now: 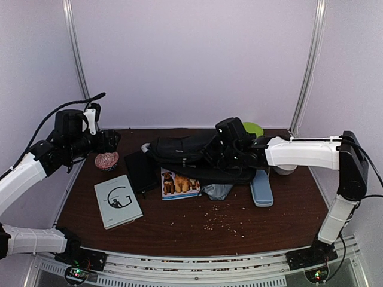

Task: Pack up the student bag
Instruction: Adjust the student bag at the center of the board.

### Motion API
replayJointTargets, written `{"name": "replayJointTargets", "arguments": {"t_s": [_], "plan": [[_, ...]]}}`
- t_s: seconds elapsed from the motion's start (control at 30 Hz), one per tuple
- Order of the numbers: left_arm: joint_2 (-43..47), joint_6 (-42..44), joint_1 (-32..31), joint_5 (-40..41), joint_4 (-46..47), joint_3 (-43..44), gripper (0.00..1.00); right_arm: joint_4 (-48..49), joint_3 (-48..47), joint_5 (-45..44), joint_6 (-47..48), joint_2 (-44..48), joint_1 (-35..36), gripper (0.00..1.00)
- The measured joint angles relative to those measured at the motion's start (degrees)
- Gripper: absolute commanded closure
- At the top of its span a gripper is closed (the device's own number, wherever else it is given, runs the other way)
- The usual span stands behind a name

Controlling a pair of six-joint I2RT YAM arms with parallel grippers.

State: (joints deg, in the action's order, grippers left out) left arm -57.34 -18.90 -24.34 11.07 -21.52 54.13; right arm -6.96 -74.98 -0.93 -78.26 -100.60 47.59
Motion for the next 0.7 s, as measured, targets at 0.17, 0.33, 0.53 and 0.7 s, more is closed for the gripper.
{"name": "replayJointTargets", "arguments": {"t_s": [0.17, 0.33, 0.53, 0.7], "plan": [[-0.6, 1.0, 0.0, -2.3, 0.0, 0.0, 0.02, 1.8, 8.5, 3.4, 4.7, 3.8, -1.2, 1.00], [-1.3, 2.6, -0.3, -6.5, 0.5, 0.0, 0.02, 0.5, 13.5, 6.4, 12.0, 9.3, -2.9, 1.00], [-5.1, 2.9, -2.8, -12.0, 0.4, 0.1, 0.02, 0.2, 18.4, 9.0, 18.6, 13.6, -5.0, 1.00], [-11.9, 1.5, -7.6, -15.3, -0.6, 3.1, 0.03, 2.1, 24.3, 11.9, 21.3, 14.3, -7.6, 0.73]]}}
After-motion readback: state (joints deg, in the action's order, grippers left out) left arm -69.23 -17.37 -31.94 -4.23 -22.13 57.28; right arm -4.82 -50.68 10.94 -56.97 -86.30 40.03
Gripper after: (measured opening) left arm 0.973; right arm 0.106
